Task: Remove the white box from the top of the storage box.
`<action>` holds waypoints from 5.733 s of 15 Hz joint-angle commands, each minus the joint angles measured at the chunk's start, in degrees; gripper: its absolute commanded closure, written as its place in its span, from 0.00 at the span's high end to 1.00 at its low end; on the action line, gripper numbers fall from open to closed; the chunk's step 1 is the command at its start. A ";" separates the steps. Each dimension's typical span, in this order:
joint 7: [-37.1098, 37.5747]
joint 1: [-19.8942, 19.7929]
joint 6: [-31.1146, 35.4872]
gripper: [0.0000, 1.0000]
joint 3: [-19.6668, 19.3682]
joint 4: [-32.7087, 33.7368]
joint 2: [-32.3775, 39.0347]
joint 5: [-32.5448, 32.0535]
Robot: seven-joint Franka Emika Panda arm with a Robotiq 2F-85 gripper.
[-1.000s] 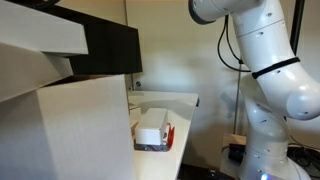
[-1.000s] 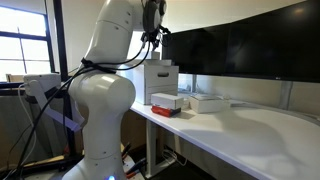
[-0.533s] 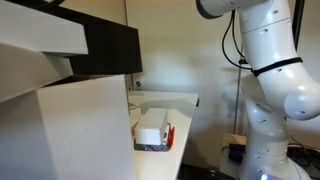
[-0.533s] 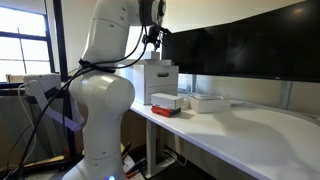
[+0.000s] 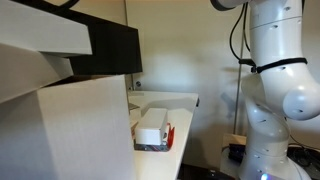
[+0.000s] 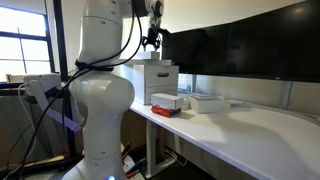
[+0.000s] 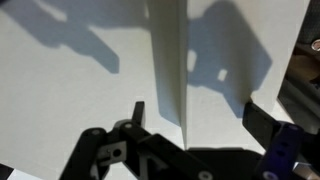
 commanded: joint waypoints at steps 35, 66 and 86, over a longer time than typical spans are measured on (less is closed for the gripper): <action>0.11 -0.44 8.53 1.00 -8.17 -20.03 -15.17 7.09; 1.70 0.16 17.85 0.06 -10.00 -25.99 -16.17 11.57; 8.96 3.05 22.20 0.49 -3.20 -16.50 -5.77 8.52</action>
